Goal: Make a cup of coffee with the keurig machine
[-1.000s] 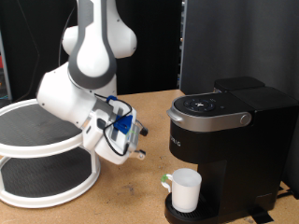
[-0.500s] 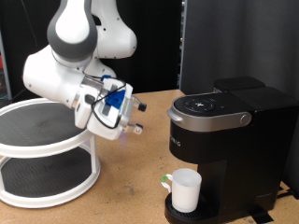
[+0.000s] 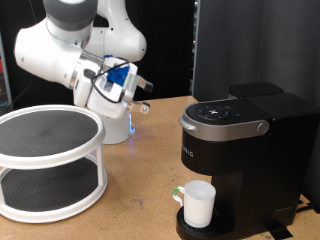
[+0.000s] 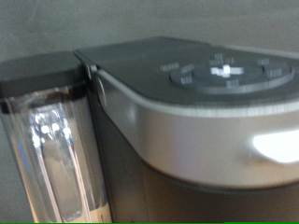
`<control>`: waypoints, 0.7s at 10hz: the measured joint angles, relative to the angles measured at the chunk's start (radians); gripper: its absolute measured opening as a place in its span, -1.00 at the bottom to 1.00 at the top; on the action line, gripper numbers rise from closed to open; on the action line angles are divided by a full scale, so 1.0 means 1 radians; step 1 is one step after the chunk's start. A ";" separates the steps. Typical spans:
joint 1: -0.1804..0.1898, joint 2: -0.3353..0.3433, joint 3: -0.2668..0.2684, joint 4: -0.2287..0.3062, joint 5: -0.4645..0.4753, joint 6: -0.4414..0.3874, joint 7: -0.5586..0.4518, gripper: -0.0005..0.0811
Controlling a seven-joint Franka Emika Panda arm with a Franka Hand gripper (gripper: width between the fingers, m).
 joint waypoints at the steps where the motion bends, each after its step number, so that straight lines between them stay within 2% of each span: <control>1: -0.004 -0.033 -0.004 0.002 -0.020 -0.004 0.028 0.98; 3: -0.015 -0.100 -0.005 0.000 -0.074 -0.017 0.081 0.98; 6: -0.011 -0.098 0.016 0.007 -0.083 -0.009 0.083 0.98; 7: -0.006 -0.098 0.048 0.027 -0.135 0.000 0.086 0.98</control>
